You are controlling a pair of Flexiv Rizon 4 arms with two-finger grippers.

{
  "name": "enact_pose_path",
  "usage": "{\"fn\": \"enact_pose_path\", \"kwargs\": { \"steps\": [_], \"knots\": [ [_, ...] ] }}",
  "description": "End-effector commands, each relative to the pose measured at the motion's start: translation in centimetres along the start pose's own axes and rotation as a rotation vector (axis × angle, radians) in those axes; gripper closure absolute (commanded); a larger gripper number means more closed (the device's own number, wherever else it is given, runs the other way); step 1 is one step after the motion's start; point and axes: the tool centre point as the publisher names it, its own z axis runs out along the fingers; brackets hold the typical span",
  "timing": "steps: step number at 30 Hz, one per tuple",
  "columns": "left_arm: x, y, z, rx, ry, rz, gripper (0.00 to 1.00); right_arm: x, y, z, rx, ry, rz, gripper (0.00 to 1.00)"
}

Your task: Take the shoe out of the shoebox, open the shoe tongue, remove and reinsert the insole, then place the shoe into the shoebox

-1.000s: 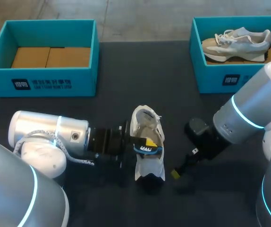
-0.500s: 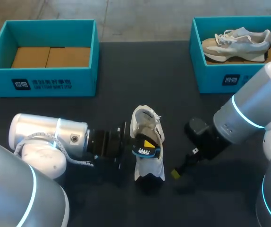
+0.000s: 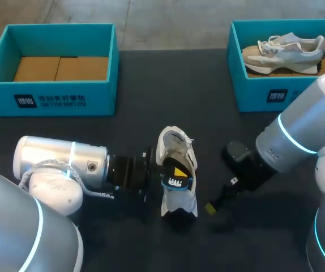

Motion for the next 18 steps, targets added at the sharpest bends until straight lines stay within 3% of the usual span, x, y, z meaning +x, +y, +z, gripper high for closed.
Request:
{"fn": "enact_pose_path", "kwargs": {
  "steps": [1,2,4,5,18],
  "knots": [
    [0.1,-0.2,0.2,0.004,0.000,0.004,1.00,0.1,-0.1,0.0,-0.001,-0.004,0.000,0.00],
    [0.1,-0.3,0.1,0.006,0.000,0.006,0.97,0.1,-0.1,0.0,-0.001,-0.004,0.000,0.00],
    [0.2,-0.5,0.1,0.009,-0.001,0.008,0.73,0.1,-0.1,0.0,-0.001,-0.004,0.000,0.00],
    [0.2,-0.7,0.0,0.010,-0.001,0.009,0.72,0.1,-0.1,0.0,-0.001,-0.004,0.000,0.00],
    [0.3,-2.0,-0.7,0.020,-0.007,0.017,0.74,0.1,-0.1,0.0,-0.001,-0.004,0.000,0.00]
  ]
}}
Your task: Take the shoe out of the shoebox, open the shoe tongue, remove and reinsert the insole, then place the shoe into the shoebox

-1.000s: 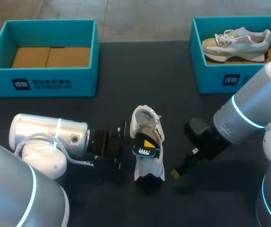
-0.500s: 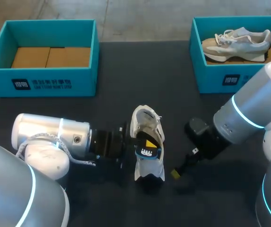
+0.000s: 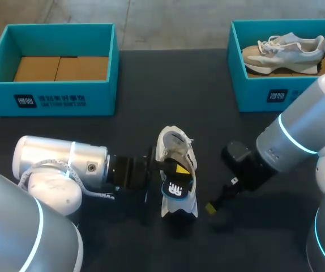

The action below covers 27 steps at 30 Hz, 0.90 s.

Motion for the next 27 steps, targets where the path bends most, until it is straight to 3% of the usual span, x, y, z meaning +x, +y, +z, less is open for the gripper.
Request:
{"fn": "enact_pose_path", "kwargs": {
  "steps": [1,11,12,13,14,27],
  "knots": [
    [0.4,-0.7,-0.7,-0.001,-0.007,0.002,0.74,0.1,-0.1,0.1,0.000,-0.004,0.000,0.00],
    [0.4,-1.8,-1.2,0.014,-0.017,0.009,0.76,0.1,-0.1,0.1,0.000,-0.004,0.000,0.00],
    [0.4,-1.9,-1.3,0.016,-0.016,0.013,0.78,0.1,-0.1,0.1,0.000,-0.004,0.000,0.00],
    [0.4,-1.9,-1.3,0.017,-0.016,0.014,0.94,0.1,-0.1,0.1,0.000,-0.004,0.000,0.00],
    [0.4,-1.9,-1.2,0.020,-0.014,0.017,1.00,0.1,-0.1,0.1,0.000,-0.004,0.000,0.00],
    [0.4,-0.9,-0.8,0.022,-0.014,0.020,1.00,0.1,-0.1,0.1,0.000,-0.004,0.000,0.00]
  ]
}}
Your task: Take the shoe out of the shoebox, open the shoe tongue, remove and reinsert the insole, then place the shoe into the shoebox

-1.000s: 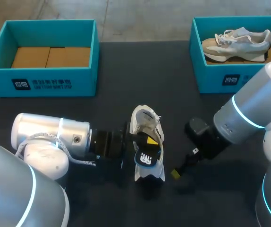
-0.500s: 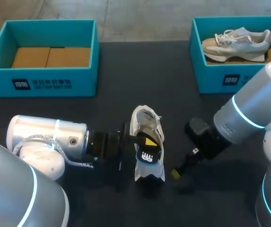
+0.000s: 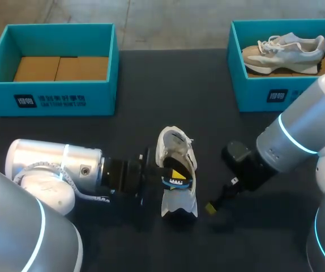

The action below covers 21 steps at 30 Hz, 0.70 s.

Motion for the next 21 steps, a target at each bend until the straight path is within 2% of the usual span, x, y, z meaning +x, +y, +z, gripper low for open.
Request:
{"fn": "enact_pose_path", "kwargs": {
  "steps": [1,15,21],
  "knots": [
    [0.0,0.5,0.2,0.002,-0.001,0.004,1.00,0.1,-0.1,0.1,0.000,-0.004,0.000,0.00],
    [0.0,1.5,0.9,-0.033,0.006,0.035,1.00,0.1,-0.1,0.1,0.000,-0.004,0.000,0.00],
    [0.0,2.6,1.1,-0.052,0.000,0.029,1.00,0.1,-0.1,0.1,0.000,-0.004,0.000,0.00]
  ]
}}
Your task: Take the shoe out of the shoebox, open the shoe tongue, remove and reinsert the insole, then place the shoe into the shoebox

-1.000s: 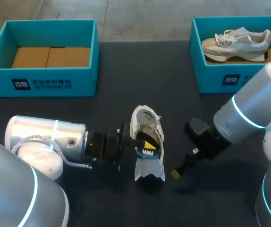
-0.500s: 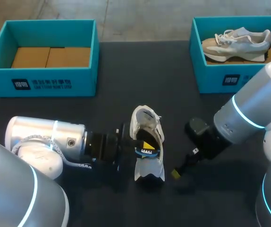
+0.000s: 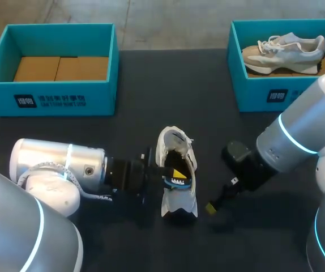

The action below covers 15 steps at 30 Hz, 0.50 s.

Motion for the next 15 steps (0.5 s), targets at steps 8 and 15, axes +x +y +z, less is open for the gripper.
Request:
{"fn": "enact_pose_path", "kwargs": {
  "steps": [8,15],
  "knots": [
    [0.46,1.25,0.60,-0.022,-0.006,-0.007,1.00,0.14,-0.05,0.07,0.000,-0.004,0.000,0.00],
    [0.45,0.83,0.66,-0.009,-0.010,0.008,1.00,0.14,-0.05,0.07,0.000,-0.004,0.000,0.00]
  ]
}}
